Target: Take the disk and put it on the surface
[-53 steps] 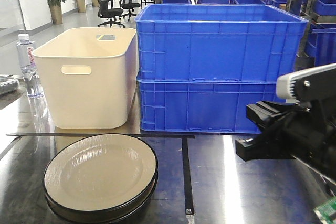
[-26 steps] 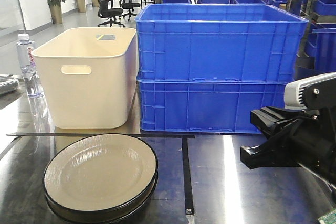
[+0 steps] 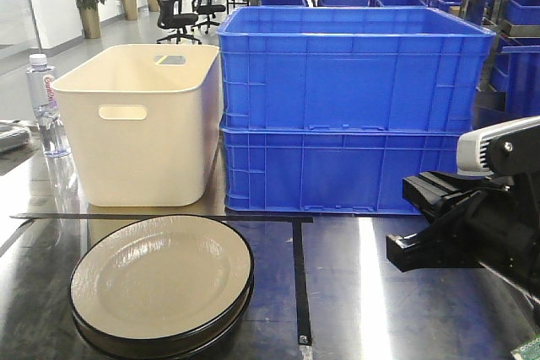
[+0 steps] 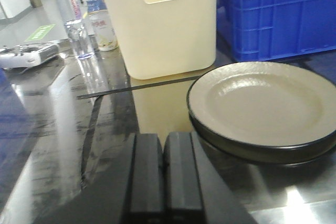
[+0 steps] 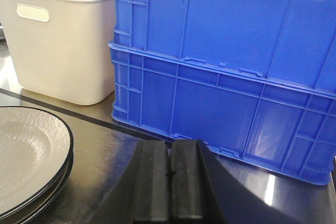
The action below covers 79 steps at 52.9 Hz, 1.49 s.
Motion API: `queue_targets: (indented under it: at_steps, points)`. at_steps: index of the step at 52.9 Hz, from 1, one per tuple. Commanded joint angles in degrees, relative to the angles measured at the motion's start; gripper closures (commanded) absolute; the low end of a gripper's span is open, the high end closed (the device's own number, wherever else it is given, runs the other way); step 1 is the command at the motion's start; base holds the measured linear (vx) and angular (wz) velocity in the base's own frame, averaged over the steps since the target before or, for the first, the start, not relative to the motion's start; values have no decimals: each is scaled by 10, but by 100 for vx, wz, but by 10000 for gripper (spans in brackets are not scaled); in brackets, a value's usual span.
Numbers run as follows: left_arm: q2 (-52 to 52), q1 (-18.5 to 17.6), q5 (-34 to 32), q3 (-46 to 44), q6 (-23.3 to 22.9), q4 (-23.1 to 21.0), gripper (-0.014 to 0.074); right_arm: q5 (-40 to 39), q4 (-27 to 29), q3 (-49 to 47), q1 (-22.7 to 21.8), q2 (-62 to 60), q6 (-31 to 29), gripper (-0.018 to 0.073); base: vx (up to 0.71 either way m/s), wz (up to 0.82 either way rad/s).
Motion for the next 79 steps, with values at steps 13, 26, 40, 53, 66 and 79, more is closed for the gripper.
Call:
queue_targets:
  at_steps: [13, 26, 40, 53, 66, 79]
  points:
    - [-182, -1, -153, 218, -31, 24, 598, 6, -6, -18, -2, -13, -3, 572, 0, 0]
    - [-228, -14, -260, 356, -182, 118, 598, 6, -6, -18, -2, -12, -3, 572, 0, 0]
    - [-228, -53, -316, 386, -200, 154, 598, 6, -6, -18, -2, -10, -3, 572, 0, 0]
    - [-227, -53, -314, 385, -204, 152, 598, 6, -6, -18, -2, -10, -3, 572, 0, 0]
    - [-227, -53, -314, 385, -204, 152, 598, 6, -7, -18, -2, -10, -3, 573, 0, 0]
    - [-227, -53, -314, 385, -204, 152, 598, 6, -7, -18, -2, -10, -3, 571, 0, 0]
